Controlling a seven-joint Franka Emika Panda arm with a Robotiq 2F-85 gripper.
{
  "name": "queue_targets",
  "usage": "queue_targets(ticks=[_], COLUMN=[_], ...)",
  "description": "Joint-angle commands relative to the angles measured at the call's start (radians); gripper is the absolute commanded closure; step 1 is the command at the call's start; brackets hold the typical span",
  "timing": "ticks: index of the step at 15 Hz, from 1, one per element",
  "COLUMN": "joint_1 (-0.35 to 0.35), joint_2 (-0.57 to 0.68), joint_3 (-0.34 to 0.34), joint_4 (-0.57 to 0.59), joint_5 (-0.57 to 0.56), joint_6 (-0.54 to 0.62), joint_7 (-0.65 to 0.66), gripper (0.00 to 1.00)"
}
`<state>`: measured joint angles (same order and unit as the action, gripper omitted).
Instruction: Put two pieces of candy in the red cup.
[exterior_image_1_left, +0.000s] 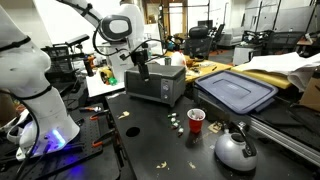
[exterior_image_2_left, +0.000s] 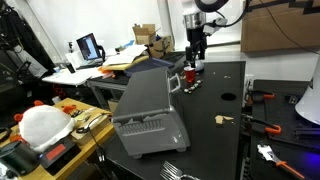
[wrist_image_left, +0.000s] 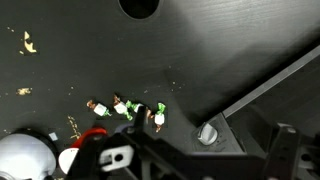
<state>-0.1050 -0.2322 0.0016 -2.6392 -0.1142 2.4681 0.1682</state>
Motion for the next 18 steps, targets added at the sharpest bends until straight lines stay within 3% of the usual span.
queue_targets(ticks=[1, 18], joint_1=[-0.020, -0.001], joint_2=[0.036, 0.328], joint_3=[-0.020, -0.091], joint_4=[-0.027, 0.023], joint_5=[-0.027, -0.141], joint_6=[0.070, 0.305], joint_7=[0.018, -0.010], gripper=[0.00, 0.00])
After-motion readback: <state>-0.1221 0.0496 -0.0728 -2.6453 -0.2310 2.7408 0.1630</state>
